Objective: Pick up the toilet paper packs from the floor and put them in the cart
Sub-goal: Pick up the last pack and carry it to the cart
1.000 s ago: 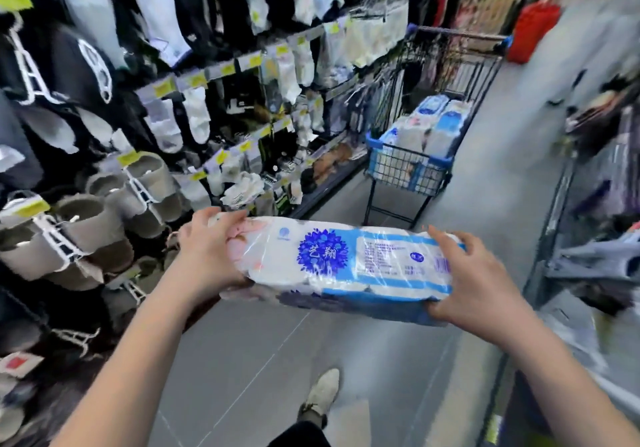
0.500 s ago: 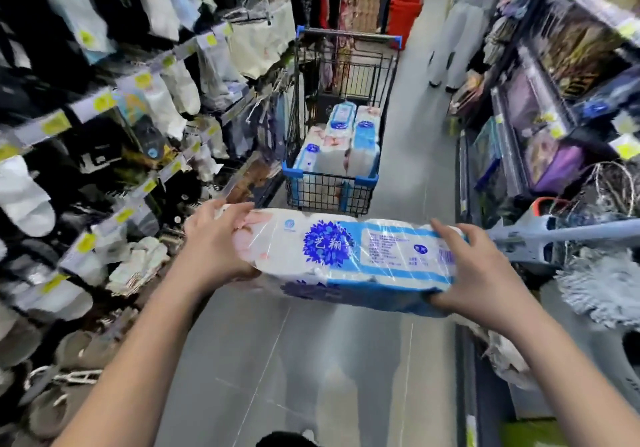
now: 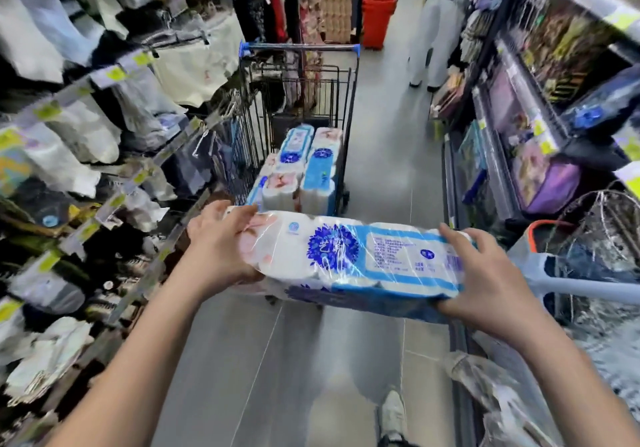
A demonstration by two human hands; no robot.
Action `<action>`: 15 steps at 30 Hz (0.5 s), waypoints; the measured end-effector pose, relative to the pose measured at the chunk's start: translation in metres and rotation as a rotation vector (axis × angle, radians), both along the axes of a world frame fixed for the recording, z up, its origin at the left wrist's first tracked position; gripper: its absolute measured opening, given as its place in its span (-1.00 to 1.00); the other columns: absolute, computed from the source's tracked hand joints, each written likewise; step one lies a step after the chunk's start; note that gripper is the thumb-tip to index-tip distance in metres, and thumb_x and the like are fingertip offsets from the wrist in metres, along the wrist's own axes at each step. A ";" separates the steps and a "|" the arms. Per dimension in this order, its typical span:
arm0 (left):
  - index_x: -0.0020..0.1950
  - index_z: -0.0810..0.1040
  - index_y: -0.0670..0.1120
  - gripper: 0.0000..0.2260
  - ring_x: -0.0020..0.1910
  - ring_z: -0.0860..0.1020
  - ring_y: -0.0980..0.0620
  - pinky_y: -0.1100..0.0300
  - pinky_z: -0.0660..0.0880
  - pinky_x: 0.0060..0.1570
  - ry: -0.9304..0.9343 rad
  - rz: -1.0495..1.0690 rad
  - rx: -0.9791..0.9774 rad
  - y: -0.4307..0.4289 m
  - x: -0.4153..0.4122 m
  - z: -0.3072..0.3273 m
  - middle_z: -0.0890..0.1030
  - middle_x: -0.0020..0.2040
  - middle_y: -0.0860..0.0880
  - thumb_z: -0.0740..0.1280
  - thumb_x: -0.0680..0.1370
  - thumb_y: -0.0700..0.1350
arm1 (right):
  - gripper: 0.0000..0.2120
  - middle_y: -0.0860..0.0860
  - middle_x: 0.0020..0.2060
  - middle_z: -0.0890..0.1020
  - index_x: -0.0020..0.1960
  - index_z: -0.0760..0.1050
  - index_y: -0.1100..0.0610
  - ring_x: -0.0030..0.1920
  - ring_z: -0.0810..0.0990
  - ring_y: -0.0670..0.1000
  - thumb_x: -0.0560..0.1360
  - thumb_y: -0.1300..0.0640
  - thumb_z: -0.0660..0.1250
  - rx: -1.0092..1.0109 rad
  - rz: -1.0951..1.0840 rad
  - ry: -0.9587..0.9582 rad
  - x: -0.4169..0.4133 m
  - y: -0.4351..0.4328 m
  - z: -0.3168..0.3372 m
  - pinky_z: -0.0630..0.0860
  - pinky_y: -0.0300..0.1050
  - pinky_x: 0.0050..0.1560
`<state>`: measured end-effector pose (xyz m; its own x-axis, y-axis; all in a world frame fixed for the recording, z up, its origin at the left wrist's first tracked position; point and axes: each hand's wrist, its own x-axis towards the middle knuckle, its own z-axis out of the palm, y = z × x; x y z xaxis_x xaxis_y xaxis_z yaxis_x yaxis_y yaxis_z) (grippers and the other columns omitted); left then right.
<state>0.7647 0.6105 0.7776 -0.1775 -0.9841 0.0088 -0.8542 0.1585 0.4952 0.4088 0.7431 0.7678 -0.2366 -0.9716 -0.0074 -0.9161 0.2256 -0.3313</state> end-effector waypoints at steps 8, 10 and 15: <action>0.50 0.31 0.18 -0.02 0.43 0.19 -0.18 -0.03 0.20 0.43 -0.074 0.059 0.037 -0.084 -0.112 0.008 0.19 0.44 -0.08 0.62 0.12 -0.02 | 0.15 0.09 0.32 0.39 0.57 0.27 -0.01 0.32 0.48 0.21 -0.02 -0.31 0.26 0.026 0.062 0.023 -0.119 -0.112 -0.001 0.46 0.11 0.31; 0.51 0.29 0.17 -0.02 0.44 0.17 -0.16 -0.03 0.16 0.45 -0.083 0.073 0.038 -0.104 -0.128 0.010 0.18 0.46 -0.09 0.62 0.14 -0.03 | 0.15 0.08 0.35 0.37 0.58 0.25 -0.04 0.33 0.46 0.20 -0.02 -0.31 0.26 0.050 0.083 0.011 -0.136 -0.139 0.004 0.44 0.12 0.34; 0.50 0.29 0.22 -0.02 0.45 0.16 -0.16 -0.03 0.17 0.44 -0.072 0.126 0.052 -0.164 -0.152 0.009 0.16 0.46 -0.06 0.61 0.13 -0.03 | 0.11 0.04 0.35 0.36 0.55 0.26 -0.07 0.35 0.45 0.17 0.00 -0.29 0.28 0.043 0.144 0.017 -0.169 -0.217 0.008 0.44 0.14 0.36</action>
<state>0.6122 0.4469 0.7867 -0.0505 -0.9974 -0.0506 -0.8992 0.0234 0.4368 0.2394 0.5266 0.7754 -0.0958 -0.9943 -0.0472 -0.9453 0.1057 -0.3087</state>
